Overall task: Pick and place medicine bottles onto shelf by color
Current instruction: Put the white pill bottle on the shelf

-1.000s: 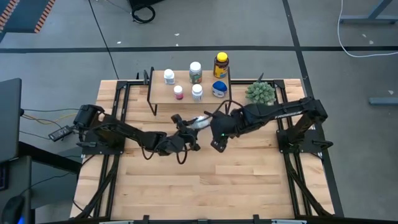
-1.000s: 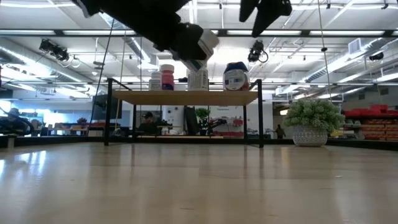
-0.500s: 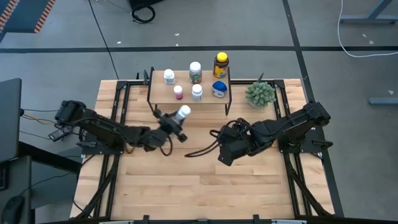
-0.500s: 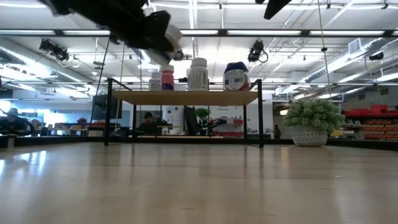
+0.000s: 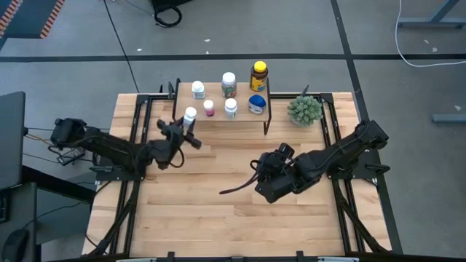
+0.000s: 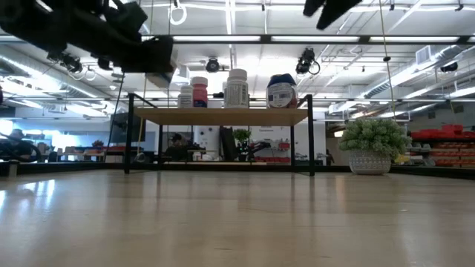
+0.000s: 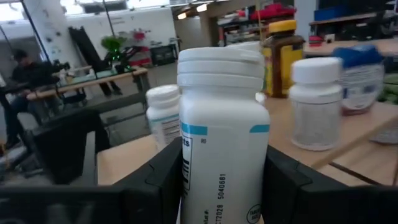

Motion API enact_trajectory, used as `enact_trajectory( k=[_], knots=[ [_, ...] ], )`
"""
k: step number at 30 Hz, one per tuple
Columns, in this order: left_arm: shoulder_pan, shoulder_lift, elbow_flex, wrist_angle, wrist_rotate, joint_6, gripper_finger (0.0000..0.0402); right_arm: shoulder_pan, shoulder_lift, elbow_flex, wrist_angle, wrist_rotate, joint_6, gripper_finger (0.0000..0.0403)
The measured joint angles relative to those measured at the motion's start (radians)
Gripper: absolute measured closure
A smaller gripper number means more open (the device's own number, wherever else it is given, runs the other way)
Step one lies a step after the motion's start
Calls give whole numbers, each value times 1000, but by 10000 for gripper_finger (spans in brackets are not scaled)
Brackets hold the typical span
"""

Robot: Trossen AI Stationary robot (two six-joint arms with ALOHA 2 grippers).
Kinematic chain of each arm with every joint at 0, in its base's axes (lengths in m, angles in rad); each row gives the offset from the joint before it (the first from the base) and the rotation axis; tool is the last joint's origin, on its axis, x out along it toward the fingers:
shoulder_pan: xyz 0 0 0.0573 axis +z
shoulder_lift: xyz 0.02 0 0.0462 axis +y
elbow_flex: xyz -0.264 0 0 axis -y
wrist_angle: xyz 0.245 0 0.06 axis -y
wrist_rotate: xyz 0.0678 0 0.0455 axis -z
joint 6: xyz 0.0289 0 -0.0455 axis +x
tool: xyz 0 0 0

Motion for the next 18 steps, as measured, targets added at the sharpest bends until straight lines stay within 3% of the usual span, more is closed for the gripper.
enact_trajectory(
  k=[6,18],
  knots=[
    [138,1,-22,17,166,-83,243,0,1,-127,120,0,11,125],
    [268,1,-21,-66,253,-227,235,0,2,-265,242,0,15,125]
  ],
)
